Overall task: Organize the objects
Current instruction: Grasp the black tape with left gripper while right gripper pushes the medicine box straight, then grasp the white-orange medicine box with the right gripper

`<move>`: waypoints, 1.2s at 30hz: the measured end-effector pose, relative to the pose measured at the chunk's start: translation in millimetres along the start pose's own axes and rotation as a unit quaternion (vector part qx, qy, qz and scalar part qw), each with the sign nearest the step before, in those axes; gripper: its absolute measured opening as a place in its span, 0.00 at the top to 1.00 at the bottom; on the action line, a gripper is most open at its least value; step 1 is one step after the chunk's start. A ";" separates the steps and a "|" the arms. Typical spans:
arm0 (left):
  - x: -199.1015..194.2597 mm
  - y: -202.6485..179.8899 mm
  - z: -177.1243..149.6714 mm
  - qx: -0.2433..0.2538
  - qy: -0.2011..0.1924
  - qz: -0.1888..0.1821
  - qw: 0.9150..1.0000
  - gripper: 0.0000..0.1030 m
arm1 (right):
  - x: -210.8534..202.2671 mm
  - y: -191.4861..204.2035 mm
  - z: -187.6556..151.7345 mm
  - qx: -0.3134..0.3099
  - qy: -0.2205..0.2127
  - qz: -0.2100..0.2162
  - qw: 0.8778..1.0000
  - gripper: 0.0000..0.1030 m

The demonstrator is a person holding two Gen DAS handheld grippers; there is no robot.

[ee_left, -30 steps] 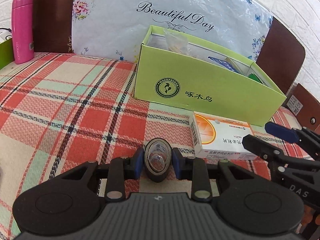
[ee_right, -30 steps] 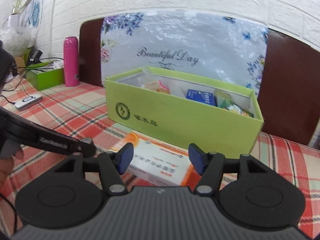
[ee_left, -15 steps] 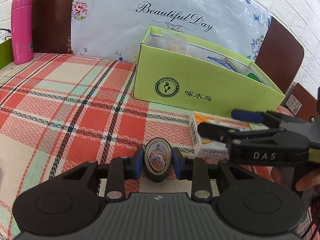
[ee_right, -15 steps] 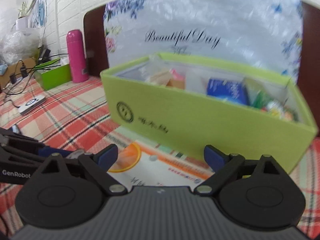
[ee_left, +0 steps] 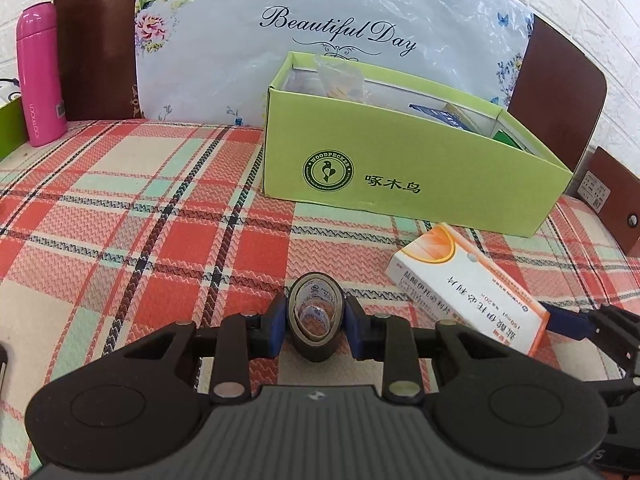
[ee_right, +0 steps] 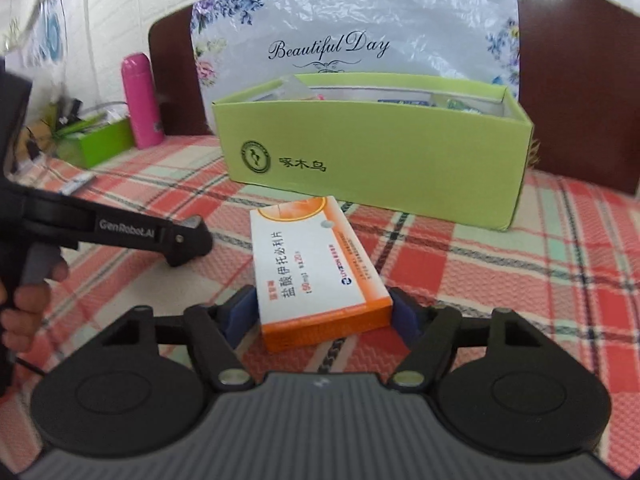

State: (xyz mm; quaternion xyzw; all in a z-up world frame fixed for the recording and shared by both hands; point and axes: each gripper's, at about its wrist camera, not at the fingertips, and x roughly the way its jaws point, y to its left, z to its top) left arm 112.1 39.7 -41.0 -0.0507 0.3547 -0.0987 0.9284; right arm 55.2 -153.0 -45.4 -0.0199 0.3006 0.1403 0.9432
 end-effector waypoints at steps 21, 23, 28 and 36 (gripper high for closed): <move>-21.6 -26.0 -21.8 0.020 0.027 -0.042 0.999 0.54 | -49.0 18.4 -18.8 0.053 0.023 -0.071 0.996 0.20; -21.4 -28.8 -22.7 0.026 0.026 -0.037 0.999 0.54 | -45.8 18.1 -12.8 0.063 0.018 -0.066 0.996 0.19; -19.9 -25.3 -21.0 0.015 0.025 -0.041 0.999 0.53 | -36.0 24.9 -5.3 0.046 0.008 -0.075 0.996 0.14; -18.2 -26.2 -23.1 0.021 0.017 -0.042 0.999 0.50 | -13.3 10.8 -14.5 0.065 0.018 -0.093 0.993 0.30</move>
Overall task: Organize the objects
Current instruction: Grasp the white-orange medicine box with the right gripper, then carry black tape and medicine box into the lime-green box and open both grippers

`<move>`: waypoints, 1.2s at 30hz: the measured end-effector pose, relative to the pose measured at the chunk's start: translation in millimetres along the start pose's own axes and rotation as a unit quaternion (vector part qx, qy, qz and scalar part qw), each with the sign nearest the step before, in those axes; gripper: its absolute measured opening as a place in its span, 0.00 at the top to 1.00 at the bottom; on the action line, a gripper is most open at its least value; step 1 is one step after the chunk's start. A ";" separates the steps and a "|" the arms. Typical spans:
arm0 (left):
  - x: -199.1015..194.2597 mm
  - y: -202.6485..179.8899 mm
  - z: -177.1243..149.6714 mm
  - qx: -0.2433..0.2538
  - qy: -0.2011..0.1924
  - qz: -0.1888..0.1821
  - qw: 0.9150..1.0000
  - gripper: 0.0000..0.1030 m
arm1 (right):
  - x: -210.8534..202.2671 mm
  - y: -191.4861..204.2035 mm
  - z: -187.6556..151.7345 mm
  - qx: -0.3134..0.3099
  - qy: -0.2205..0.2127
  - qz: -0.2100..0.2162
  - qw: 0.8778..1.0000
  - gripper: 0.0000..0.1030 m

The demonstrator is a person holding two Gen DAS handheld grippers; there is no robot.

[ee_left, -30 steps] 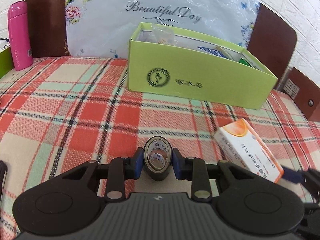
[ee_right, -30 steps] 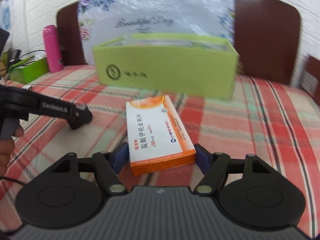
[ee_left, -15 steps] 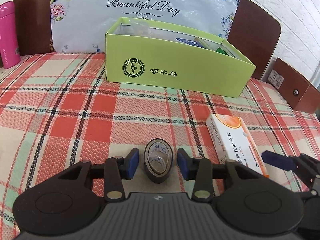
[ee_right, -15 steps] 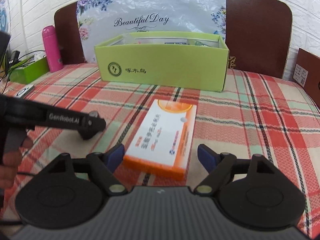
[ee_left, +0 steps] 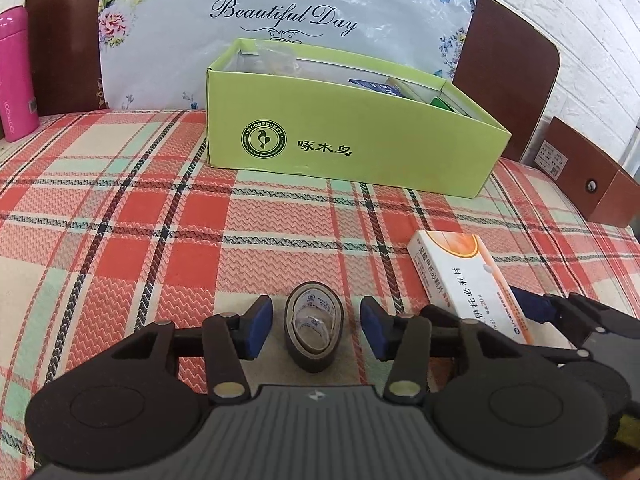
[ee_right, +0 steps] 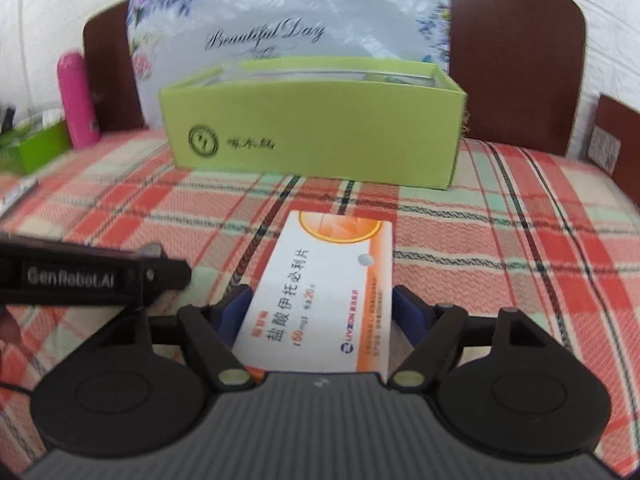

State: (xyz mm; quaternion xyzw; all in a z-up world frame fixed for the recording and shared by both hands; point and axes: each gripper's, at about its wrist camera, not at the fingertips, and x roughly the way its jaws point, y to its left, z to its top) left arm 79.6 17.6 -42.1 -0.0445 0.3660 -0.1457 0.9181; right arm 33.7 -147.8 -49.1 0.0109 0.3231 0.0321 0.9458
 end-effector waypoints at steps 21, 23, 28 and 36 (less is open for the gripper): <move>-49.8 -14.8 77.4 -0.001 -0.092 -0.050 0.994 0.71 | -54.5 -36.8 66.6 0.051 -0.091 0.046 0.994 0.36; -52.0 -15.4 92.4 -0.008 -0.113 -0.051 0.992 0.70 | -53.6 -38.5 78.8 0.050 -0.104 0.046 0.992 0.36; -44.5 -15.3 128.2 -0.032 -0.134 -0.063 0.988 0.70 | -45.5 -30.0 108.3 0.026 -0.136 0.054 0.989 0.36; -20.2 -19.8 176.2 -0.006 -0.158 -0.029 0.987 0.71 | 1.7 -30.9 148.2 0.012 -0.160 0.025 0.987 0.36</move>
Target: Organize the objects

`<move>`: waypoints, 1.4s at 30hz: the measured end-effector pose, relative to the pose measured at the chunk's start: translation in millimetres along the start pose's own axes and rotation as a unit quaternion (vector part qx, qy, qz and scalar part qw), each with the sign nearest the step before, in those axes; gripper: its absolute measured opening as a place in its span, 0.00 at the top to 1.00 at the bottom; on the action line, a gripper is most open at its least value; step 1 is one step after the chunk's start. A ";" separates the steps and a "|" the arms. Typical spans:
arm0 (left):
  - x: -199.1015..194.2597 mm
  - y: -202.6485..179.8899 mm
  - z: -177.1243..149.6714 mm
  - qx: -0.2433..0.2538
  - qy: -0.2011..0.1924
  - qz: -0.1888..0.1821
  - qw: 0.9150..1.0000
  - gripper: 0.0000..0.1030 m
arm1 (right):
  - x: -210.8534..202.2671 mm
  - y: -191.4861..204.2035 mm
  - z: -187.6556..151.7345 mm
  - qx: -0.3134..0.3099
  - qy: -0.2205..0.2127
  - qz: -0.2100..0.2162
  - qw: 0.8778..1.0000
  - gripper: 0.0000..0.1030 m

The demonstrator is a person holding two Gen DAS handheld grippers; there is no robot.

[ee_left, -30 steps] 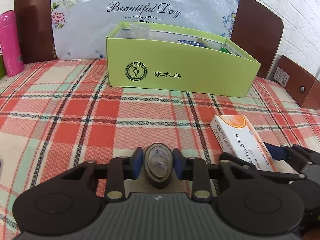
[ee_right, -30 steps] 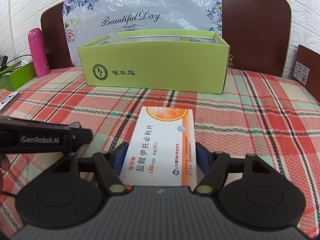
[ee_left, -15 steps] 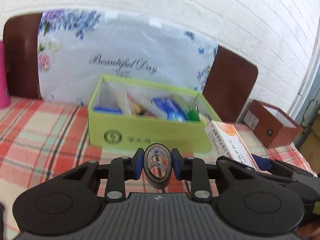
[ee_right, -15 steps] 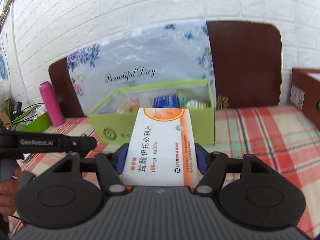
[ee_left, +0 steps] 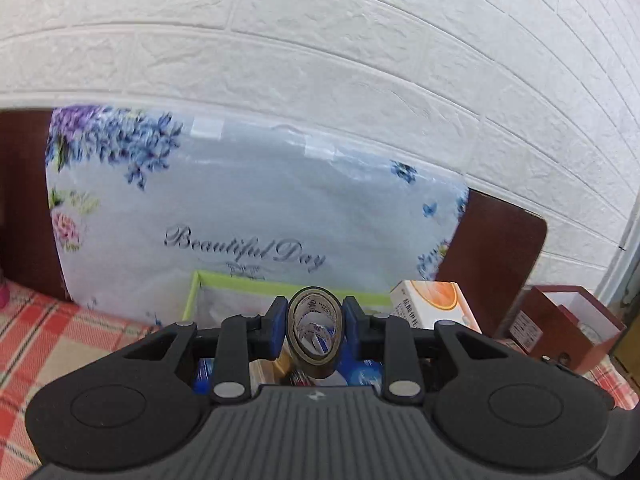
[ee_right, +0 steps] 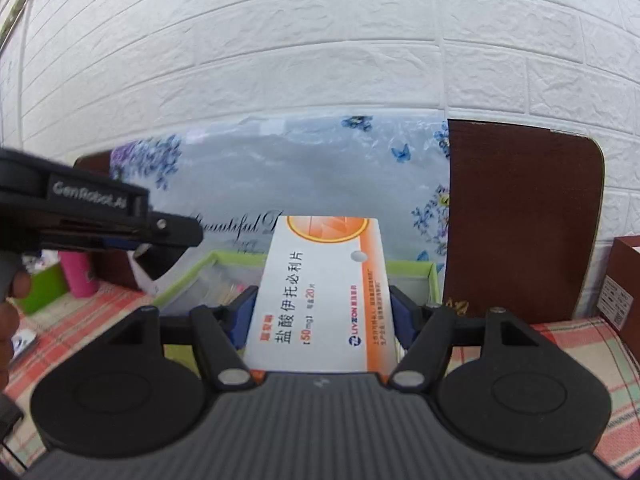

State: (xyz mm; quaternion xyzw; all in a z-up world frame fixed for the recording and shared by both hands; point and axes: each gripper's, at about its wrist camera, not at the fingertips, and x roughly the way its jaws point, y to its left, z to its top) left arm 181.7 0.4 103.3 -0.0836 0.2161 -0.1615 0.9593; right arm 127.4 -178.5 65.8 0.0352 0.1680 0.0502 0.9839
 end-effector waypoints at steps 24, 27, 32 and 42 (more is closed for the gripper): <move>7.4 12.5 -40.5 0.012 0.001 0.059 0.998 0.13 | 31.7 -4.8 -38.8 -0.054 0.020 -0.025 0.998 0.00; -18.3 2.9 -53.8 0.019 0.014 0.080 0.997 0.08 | 7.9 -11.2 -42.8 -0.030 0.046 -0.047 0.997 0.00; -48.4 -14.8 -88.9 0.032 0.052 0.094 0.994 0.07 | -37.1 -13.7 -61.4 -0.020 0.075 -0.075 0.994 0.00; -79.2 -31.2 -120.8 0.041 0.082 0.124 0.988 0.07 | -90.3 -4.2 -84.2 -0.010 0.103 -0.088 0.991 0.00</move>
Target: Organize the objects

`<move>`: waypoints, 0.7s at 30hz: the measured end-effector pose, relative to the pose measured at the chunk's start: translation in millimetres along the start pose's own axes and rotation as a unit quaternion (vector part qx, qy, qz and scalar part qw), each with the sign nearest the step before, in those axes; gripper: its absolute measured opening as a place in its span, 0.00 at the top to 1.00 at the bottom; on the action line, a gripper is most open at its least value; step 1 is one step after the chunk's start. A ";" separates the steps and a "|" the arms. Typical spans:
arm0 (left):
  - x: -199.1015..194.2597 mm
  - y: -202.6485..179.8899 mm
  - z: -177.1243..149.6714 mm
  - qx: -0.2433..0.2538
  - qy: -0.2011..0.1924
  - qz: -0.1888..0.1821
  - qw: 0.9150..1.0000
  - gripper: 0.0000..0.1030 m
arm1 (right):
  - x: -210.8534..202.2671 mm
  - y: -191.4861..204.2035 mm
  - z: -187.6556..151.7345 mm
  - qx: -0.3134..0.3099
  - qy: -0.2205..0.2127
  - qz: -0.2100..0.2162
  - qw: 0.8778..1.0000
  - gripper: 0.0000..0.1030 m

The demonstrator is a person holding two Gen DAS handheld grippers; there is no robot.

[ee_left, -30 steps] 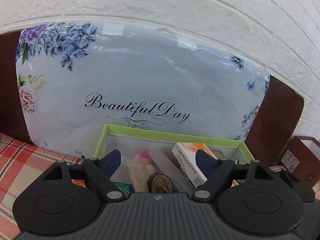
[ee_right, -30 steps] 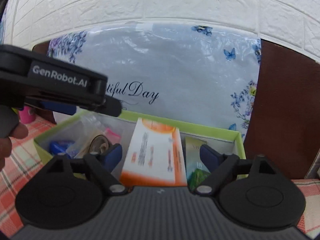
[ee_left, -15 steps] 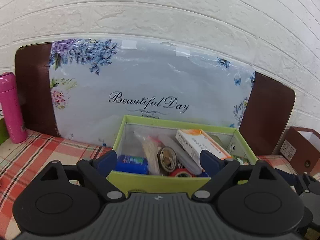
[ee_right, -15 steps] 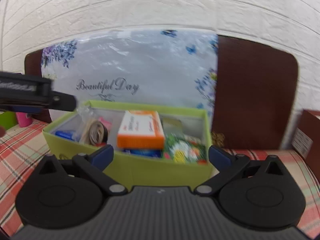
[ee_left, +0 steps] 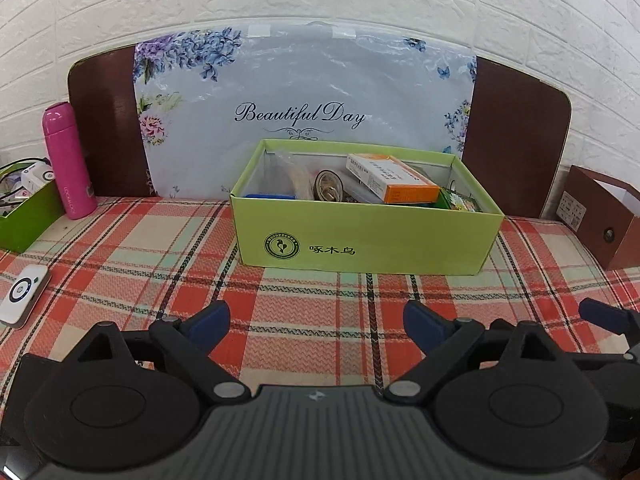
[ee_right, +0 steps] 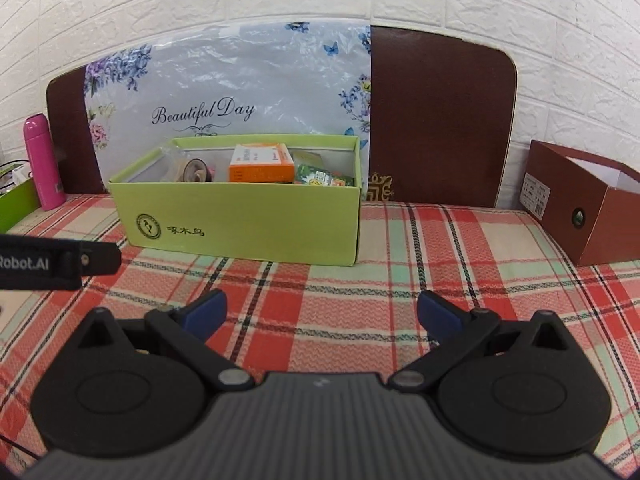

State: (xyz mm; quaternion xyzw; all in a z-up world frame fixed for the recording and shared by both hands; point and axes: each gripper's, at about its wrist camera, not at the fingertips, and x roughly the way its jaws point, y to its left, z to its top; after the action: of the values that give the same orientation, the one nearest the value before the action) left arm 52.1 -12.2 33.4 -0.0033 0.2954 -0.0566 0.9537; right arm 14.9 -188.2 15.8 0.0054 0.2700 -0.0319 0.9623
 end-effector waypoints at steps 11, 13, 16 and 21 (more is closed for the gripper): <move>-12.8 9.7 -12.9 -0.012 0.009 0.017 1.000 0.07 | -20.6 2.3 -3.4 0.008 -0.009 -0.004 1.000 0.00; -11.6 10.3 -15.4 -0.011 0.015 0.016 1.000 0.07 | -22.1 3.8 -5.6 0.005 -0.008 -0.005 1.000 0.00; -11.6 11.3 -18.5 -0.014 0.016 0.006 1.000 0.07 | -23.6 5.2 -7.9 0.000 -0.007 -0.007 1.000 0.00; -12.0 11.3 -19.6 -0.014 0.016 0.003 1.000 0.07 | -24.3 5.2 -8.9 0.004 -0.004 -0.007 1.000 0.00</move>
State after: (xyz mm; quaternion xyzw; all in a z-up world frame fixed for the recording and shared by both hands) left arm 32.4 0.9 23.6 -0.0147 0.3110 -0.0497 0.9490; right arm -10.0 -181.4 20.7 0.0074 0.2662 -0.0397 0.9631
